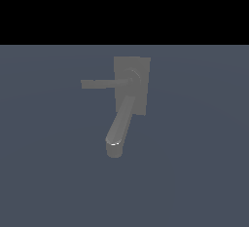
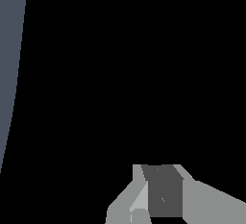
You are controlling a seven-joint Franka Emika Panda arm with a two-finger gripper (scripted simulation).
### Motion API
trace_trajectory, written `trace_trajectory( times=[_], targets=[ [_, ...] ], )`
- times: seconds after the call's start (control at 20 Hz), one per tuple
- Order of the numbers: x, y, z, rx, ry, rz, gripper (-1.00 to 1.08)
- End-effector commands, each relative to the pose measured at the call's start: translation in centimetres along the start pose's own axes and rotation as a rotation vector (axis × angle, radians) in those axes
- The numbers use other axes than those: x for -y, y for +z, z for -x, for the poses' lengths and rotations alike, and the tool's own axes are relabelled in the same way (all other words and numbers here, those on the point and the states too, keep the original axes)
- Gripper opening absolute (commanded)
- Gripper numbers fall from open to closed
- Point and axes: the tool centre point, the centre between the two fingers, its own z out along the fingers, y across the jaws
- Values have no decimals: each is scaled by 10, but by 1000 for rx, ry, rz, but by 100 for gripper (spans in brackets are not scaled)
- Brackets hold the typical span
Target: Turn on the faucet by rotating a designated handle.
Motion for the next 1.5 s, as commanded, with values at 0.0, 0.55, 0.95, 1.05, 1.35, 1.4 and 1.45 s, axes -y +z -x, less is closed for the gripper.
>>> trace_trajectory(
  times=[0.0, 0.55, 0.95, 1.05, 1.35, 1.4, 1.45],
  targets=[
    [22, -13, -25, -71, -81, 37, -100],
    [172, -71, -104, -378, -468, 98, -100],
    [305, -111, -112, -580, -748, 50, -100],
    [332, -119, -109, -617, -802, 33, -100],
    [391, -136, -96, -698, -922, -13, -100],
    [399, -138, -94, -708, -937, -20, -100],
    [405, -140, -91, -717, -950, -26, -100]
  ],
)
